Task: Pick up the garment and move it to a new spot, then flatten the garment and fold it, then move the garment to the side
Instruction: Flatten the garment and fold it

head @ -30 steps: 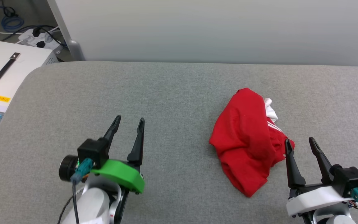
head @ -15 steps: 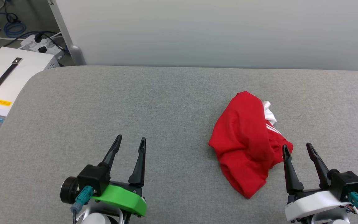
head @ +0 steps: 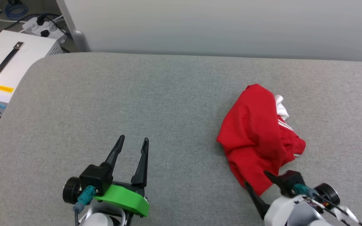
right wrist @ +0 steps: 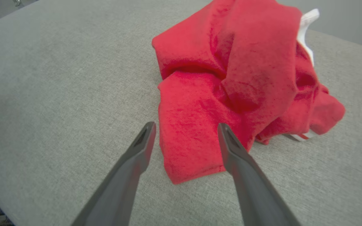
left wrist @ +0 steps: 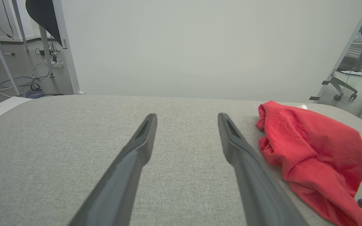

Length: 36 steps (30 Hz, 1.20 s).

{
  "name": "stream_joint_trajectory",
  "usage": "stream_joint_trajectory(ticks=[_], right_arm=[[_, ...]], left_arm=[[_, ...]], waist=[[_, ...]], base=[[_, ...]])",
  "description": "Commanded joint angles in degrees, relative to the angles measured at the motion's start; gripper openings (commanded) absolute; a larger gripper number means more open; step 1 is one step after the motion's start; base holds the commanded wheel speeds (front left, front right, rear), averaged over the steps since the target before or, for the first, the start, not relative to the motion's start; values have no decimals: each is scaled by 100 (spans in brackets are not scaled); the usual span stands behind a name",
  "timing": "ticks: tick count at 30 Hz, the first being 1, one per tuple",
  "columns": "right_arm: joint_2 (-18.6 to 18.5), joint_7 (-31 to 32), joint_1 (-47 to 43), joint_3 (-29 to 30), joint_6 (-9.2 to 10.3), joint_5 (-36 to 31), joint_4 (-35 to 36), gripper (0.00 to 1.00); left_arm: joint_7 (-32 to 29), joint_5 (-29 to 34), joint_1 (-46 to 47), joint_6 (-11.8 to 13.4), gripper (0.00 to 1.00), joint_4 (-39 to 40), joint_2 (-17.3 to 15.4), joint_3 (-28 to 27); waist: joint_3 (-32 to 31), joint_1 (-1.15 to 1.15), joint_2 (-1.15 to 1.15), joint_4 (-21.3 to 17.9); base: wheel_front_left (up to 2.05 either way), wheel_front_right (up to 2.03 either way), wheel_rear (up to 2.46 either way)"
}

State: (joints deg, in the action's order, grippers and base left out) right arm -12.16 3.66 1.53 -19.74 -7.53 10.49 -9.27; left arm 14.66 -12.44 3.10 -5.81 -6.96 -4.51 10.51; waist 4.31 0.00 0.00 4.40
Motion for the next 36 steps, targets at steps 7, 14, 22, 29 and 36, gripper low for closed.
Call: stream_joint_trajectory(ticks=[7,14,22,29,36], right_arm=[[-558,1517,860,-765,4,400,-253,100],[-753,2470,1181,-941,4,538,-769,100],[-753,2721,1189,-1109,4,899,-1110,0],[-715,2404,1597,-1204,4,1256,-791,0],[-719,2120,2658,-1527,4,1774,-377,0]], left_arm=[[33,74,244,-81,100,-91,121,-30],[34,34,370,-112,100,-120,155,-3],[34,-77,377,-103,100,-187,162,37],[34,-126,296,-22,100,-220,162,88],[34,-104,238,23,100,-221,163,73]], waist=[[327,0,0,406],[563,0,0,781],[485,0,0,1049],[207,0,0,1083],[-77,0,0,1161]], base=[[0,0,0],[0,0,0],[0,0,0],[0,0,0],[0,0,0]])
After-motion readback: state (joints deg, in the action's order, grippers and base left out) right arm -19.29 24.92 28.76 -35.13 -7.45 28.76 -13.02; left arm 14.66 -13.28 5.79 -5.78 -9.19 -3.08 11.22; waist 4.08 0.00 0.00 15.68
